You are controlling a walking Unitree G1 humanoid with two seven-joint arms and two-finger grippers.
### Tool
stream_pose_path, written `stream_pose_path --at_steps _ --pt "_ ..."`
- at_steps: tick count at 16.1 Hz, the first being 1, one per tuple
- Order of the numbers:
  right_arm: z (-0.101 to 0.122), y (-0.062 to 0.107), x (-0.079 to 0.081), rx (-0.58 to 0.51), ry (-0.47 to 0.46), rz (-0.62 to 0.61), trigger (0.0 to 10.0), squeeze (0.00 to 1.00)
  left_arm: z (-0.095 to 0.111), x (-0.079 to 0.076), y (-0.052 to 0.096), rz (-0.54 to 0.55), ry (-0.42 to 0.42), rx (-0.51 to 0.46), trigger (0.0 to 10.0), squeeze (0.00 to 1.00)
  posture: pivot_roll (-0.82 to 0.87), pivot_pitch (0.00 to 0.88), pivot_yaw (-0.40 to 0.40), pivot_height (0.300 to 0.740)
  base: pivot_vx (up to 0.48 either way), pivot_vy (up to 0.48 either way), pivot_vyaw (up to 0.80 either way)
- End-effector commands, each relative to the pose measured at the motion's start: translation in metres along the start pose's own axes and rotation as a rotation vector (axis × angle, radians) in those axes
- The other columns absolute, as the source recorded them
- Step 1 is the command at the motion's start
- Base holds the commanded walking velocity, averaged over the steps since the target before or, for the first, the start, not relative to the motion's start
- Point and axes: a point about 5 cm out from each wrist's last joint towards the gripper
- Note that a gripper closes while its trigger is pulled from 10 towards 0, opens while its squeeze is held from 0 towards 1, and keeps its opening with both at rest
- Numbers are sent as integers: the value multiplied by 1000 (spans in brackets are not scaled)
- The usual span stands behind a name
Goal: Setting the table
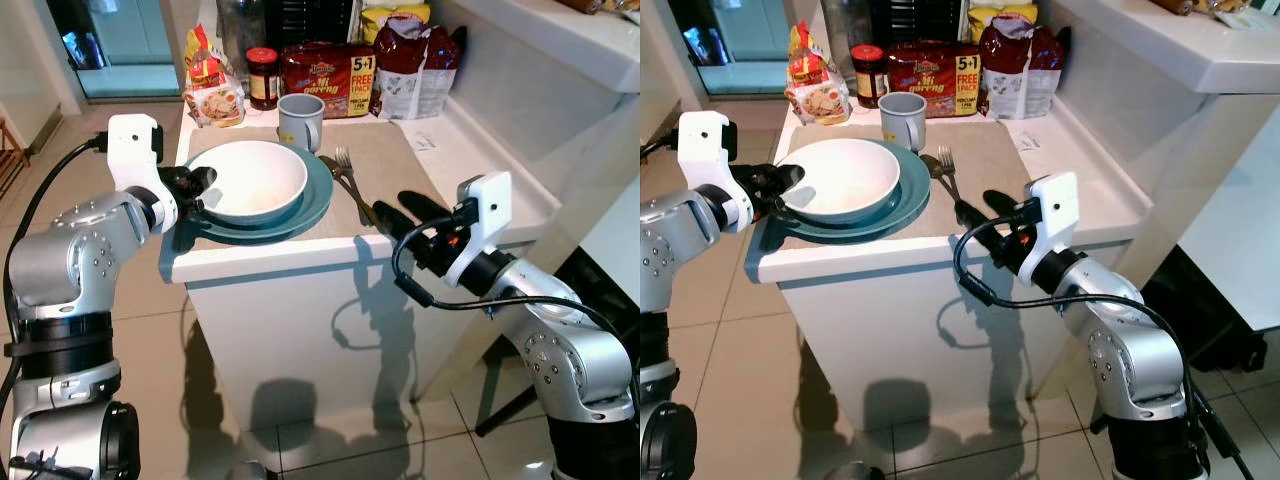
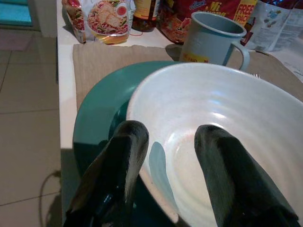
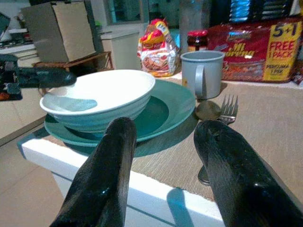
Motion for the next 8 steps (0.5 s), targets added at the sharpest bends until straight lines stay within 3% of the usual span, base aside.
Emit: stream_pose_path --at_steps 1,4,5,6,8 --pt "3 2 2 2 11 16 10000 0 -1 -2 -4 -6 9 24 10000 0 25 0 -14 740 0 0 0" --pt "3 2 4 17 21 35 10000 0 -9 -8 -10 -28 1 86 10000 0 23 0 -14 740 0 0 0" --pt "2 2 4 23 25 38 10000 0 -10 -7 -11 -15 0 95 824 0 20 0 -11 740 0 0 0" --pt "2 3 4 29 30 41 10000 0 -10 -6 -11 -6 -3 98 0 0 19 0 -10 740 0 0 0" --pt "2 4 4 34 33 45 10000 0 -9 -5 -11 8 -18 104 0 0 19 0 -9 740 0 0 0"
Point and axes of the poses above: a point about 5 cm out from each wrist's last joint towards the gripper, its own y axis pointing back from the gripper into the wrist, its own z axis along the axis of the wrist's last joint, x = y × z, and after that the axes turned 5 degrees about y, right-handed
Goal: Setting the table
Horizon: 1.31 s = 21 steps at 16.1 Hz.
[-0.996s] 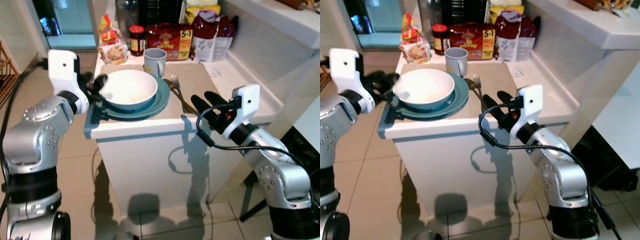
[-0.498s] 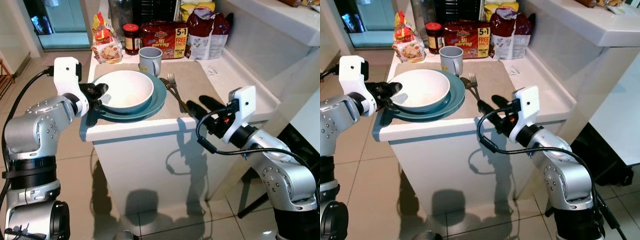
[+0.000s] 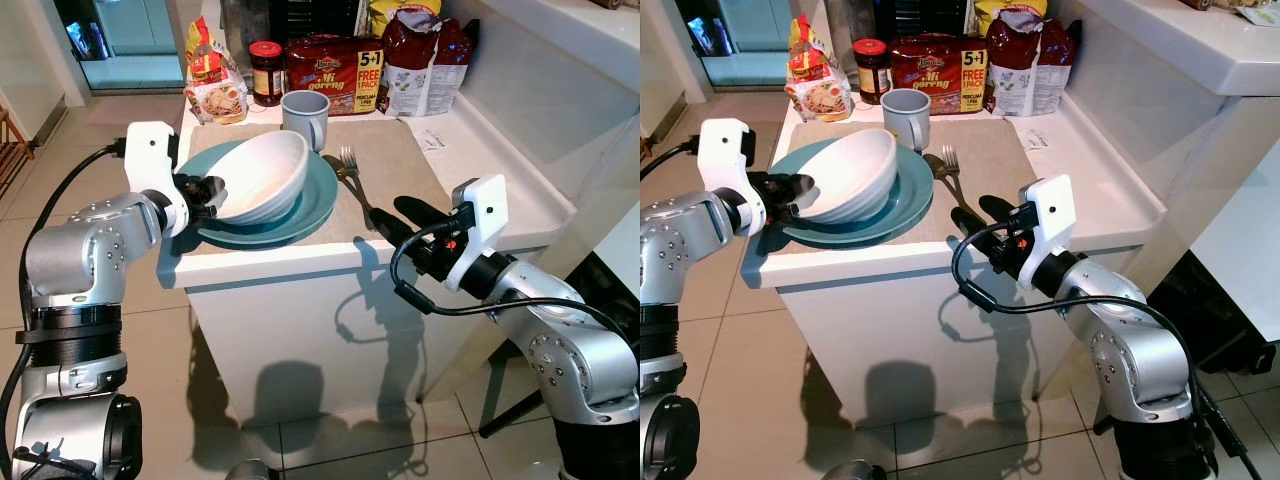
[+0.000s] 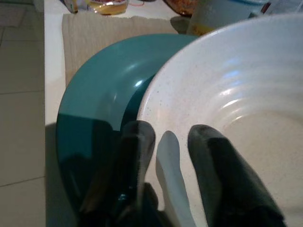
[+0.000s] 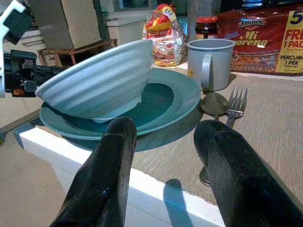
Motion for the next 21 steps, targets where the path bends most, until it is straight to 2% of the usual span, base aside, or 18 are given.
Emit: stream_pose_path --at_steps 1,3,4,5,6,7,8,10,12,15,18,20,21 --pt "2 2 2 6 12 14 10000 0 2 0 -1 12 -15 11 0 0 19 0 -8 740 0 0 0" --pt "2 3 1 10 18 11 10000 0 5 1 0 20 -14 -3 0 0 19 0 -10 740 0 0 0" --pt "2 3 0 11 20 10 10000 0 8 1 1 28 -12 -19 902 0 19 0 -10 740 0 0 0" --pt "2 3 0 12 26 7 10000 0 13 1 2 23 -14 -46 6392 0 20 0 -11 740 0 0 0" --pt "2 3 -1 12 26 6 10000 0 14 0 3 19 -6 -50 10000 0 20 0 -12 740 0 0 0" --pt "2 3 -1 13 26 6 10000 0 17 -1 3 3 9 -69 10000 0 20 0 -11 740 0 0 0" --pt "2 3 -1 13 26 5 10000 0 20 -1 4 -11 35 -85 10000 1000 19 0 -10 740 0 0 0" --pt "3 4 -1 12 27 4 10000 0 24 1 6 -1 60 -98 10000 1000 17 0 -7 740 0 0 0" --pt "3 5 -3 16 36 1 10000 0 26 4 7 21 44 -92 10000 1000 17 0 -7 740 0 0 0" --pt "4 10 -3 5 0 39 10000 0 23 10 7 32 105 -50 10000 1000 17 0 -6 740 0 0 0" --pt "8 17 -3 3 -28 96 10000 0 24 12 7 35 169 -51 10000 1000 17 0 -7 740 0 0 0" --pt "7 23 -3 34 -11 137 10000 0 24 9 5 -2 214 -20 10000 1000 12 0 -7 740 0 0 0" --pt "6 23 -3 42 -4 142 10000 0 24 7 4 -18 236 -13 10000 788 11 0 -6 740 0 0 0"
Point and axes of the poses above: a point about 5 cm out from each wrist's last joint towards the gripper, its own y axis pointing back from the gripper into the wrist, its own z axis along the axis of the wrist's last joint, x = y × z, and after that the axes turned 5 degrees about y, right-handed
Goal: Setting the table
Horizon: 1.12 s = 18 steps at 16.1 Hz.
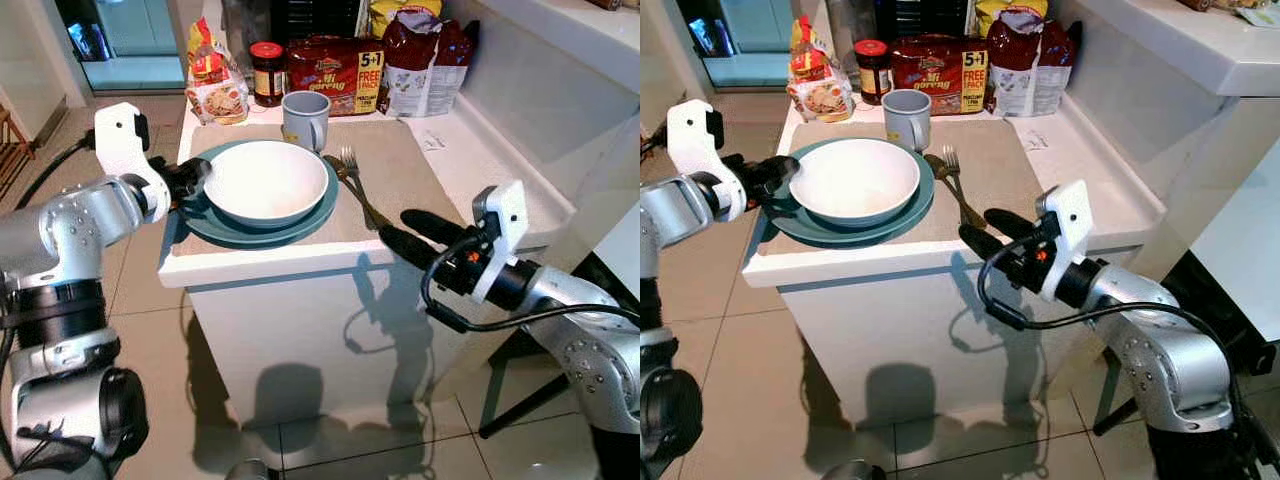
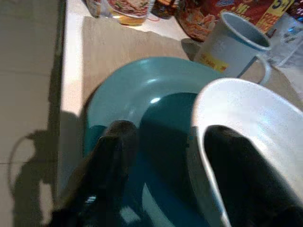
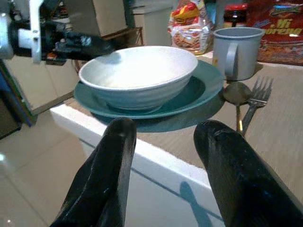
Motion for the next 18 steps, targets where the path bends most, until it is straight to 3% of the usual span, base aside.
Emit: stream_pose_path --at_steps 1,2,4,8,9,10,18 --pt "2 3 3 3 9 14 10000 0 -1 -6 -3 -34 34 22 10000 455 10 0 -6 740 0 0 0" --pt "2 3 4 5 6 20 10000 0 -2 -9 -5 -58 50 37 10000 169 9 0 -6 740 0 0 0" --pt "0 4 5 21 12 29 10000 0 -8 -13 -8 -86 59 81 10000 0 6 0 -4 740 0 0 0" --pt "-2 4 7 40 25 47 10000 0 -17 -11 -13 -54 18 118 10000 0 3 0 -3 740 0 0 0" --pt "-2 4 7 41 25 48 10000 0 -17 -11 -13 -45 30 108 6863 0 3 0 -5 740 0 0 0" --pt "-2 4 8 43 26 50 10000 0 -16 -10 -13 -41 37 102 0 0 3 0 -6 740 0 0 0" --pt "-3 1 11 59 56 71 10000 0 -14 -8 -10 -31 28 87 0 0 5 0 -13 740 0 0 0"
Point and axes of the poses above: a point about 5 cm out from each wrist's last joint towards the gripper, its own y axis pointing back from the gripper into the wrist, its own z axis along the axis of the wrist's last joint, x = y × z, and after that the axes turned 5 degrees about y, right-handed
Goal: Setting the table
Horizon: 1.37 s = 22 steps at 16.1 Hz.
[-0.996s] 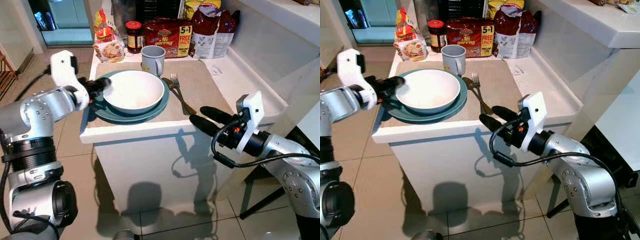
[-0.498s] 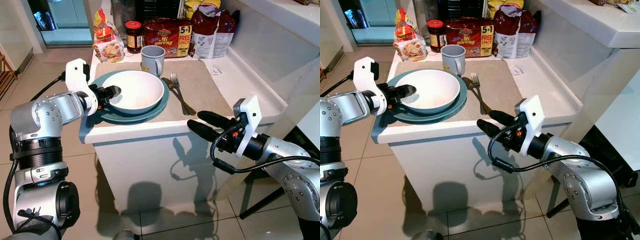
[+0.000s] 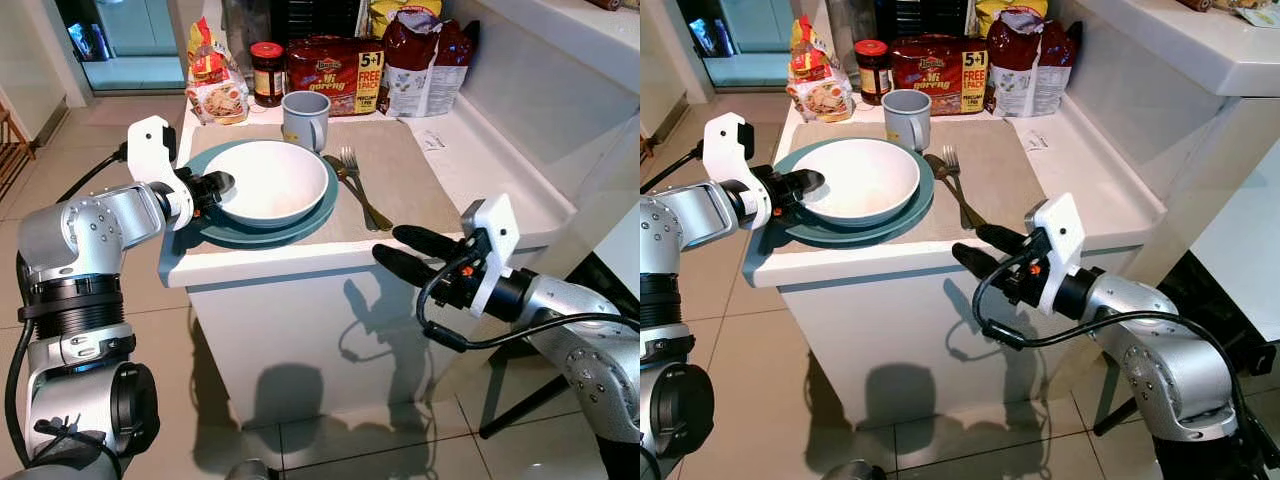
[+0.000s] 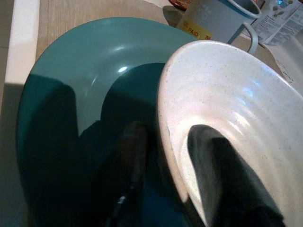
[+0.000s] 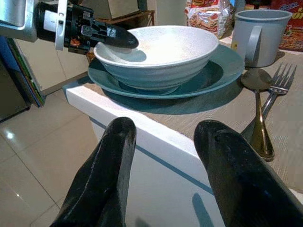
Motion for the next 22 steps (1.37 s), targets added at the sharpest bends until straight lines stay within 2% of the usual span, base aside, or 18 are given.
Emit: stream_pose_path --at_steps 1,14,16,17,20,21,22 --pt "3 0 2 -1 25 11 10000 0 3 0 2 7 -9 -13 0 0 5 0 -14 740 0 0 0" --pt "4 1 1 0 48 12 10000 0 19 -1 7 14 40 -131 0 16 0 0 -13 740 0 0 0" --pt "6 1 0 -12 52 -7 10000 0 40 -15 17 -89 107 -312 0 0 -6 0 -10 740 0 0 0" --pt "8 0 -2 -26 55 -33 10000 0 54 -26 28 -159 141 -444 0 0 -2 0 -9 740 0 0 0" --pt "13 -2 -5 -74 47 -92 10000 0 65 -42 46 -250 136 -612 0 0 -6 0 -11 740 0 0 0" --pt "15 -4 -7 -102 40 -130 10000 0 66 -46 53 -269 112 -675 0 0 -6 0 -10 740 0 0 0" --pt "18 -5 -8 -125 36 -159 10000 0 66 -49 59 -297 87 -733 10000 0 -6 0 -10 740 0 0 0"
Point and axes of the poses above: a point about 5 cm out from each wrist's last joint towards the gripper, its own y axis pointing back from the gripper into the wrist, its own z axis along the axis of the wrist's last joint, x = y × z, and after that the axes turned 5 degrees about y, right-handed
